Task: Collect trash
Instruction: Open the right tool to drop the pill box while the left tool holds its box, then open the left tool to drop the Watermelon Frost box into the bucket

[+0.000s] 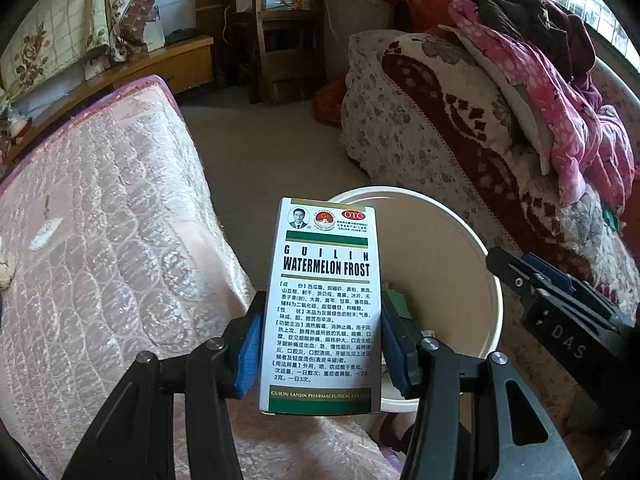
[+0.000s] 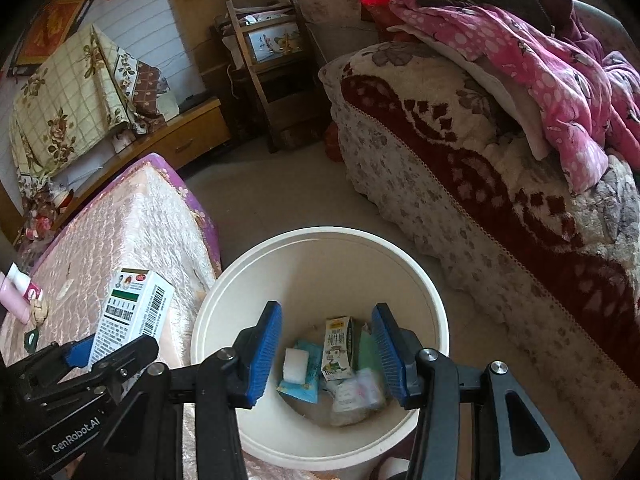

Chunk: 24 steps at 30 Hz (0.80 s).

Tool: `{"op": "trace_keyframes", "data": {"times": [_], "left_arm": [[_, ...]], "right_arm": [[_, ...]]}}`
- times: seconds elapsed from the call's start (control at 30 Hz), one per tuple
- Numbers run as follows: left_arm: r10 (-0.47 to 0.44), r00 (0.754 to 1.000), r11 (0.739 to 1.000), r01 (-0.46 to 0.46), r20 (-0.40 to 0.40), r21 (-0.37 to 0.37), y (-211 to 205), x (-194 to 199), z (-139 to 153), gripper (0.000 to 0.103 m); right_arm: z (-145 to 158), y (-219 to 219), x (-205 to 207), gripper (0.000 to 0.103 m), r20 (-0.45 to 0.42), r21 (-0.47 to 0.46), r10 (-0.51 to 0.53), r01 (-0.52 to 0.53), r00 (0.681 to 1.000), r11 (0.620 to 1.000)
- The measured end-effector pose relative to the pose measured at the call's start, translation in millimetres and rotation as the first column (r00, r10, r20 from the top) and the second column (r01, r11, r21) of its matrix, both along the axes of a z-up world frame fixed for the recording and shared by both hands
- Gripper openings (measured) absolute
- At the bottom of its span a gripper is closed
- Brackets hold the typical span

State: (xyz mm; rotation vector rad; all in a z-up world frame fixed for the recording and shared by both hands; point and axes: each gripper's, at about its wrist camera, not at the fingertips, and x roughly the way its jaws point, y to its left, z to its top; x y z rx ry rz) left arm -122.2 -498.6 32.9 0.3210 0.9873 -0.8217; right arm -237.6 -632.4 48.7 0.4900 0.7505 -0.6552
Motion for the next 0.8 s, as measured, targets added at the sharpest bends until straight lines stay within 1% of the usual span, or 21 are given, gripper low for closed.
{"op": "trace_keyframes", "data": {"times": [0.03, 0.07, 0.1, 0.13, 0.2, 0.43, 0.57, 0.67, 0.7, 0.73, 0.77, 0.8], "left_arm": [[-0.001, 1.0, 1.0, 0.001, -0.008, -0.003, 0, 0, 0, 0.054], [-0.003, 1.0, 1.0, 0.003, -0.019, -0.007, 1, 1, 0, 0.054], [-0.006, 1.0, 1.0, 0.005, -0.028, -0.01, 1, 1, 0, 0.057], [-0.006, 0.999, 1.0, 0.006, -0.034, -0.015, 2, 1, 0, 0.064], [0.0, 1.0, 1.0, -0.001, -0.027, -0.029, 5, 1, 2, 0.069], [0.013, 1.0, 0.999, -0.013, -0.026, -0.035, 13, 4, 8, 0.069], [0.034, 0.999, 0.999, -0.034, 0.001, -0.032, 25, 4, 16, 0.069], [0.055, 0.998, 0.998, -0.054, 0.036, -0.026, 41, 6, 22, 0.069], [0.062, 0.997, 0.998, -0.061, 0.048, -0.023, 46, 7, 23, 0.069], [0.074, 0.995, 0.997, -0.073, 0.064, -0.019, 54, 8, 26, 0.069], [0.082, 0.994, 0.997, -0.081, 0.072, -0.018, 60, 10, 27, 0.069], [0.09, 0.993, 0.996, -0.089, 0.079, -0.016, 66, 11, 29, 0.069]], "right_arm": [[-1, -1, 0, 0.056, -0.005, 0.001, -0.007, 0.007, 1.0, 1.0], [-2, -1, 1, 0.056, -0.012, 0.002, -0.013, 0.013, 1.0, 1.0], [-3, -2, 1, 0.056, -0.015, 0.005, -0.015, 0.015, 1.0, 1.0], [-3, -3, 0, 0.057, -0.015, 0.012, -0.016, 0.016, 1.0, 1.0], [-3, -4, -1, 0.058, -0.008, 0.02, -0.022, 0.022, 1.0, 1.0], [-2, -5, -6, 0.059, 0.008, 0.028, -0.041, 0.041, 0.999, 0.999], [0, -1, -3, 0.059, 0.008, 0.019, -0.021, 0.021, 1.0, 1.0], [2, 7, -1, 0.059, 0.012, 0.005, 0.003, -0.003, 1.0, 1.0], [3, 11, 0, 0.059, 0.013, 0.001, 0.014, -0.014, 1.0, 1.0], [3, 15, 2, 0.063, 0.013, -0.003, 0.024, -0.024, 1.0, 1.0], [4, 20, 4, 0.065, 0.013, -0.009, 0.037, -0.037, 0.999, 0.999], [4, 23, 5, 0.066, 0.013, -0.012, 0.046, -0.046, 0.999, 0.999]]}}
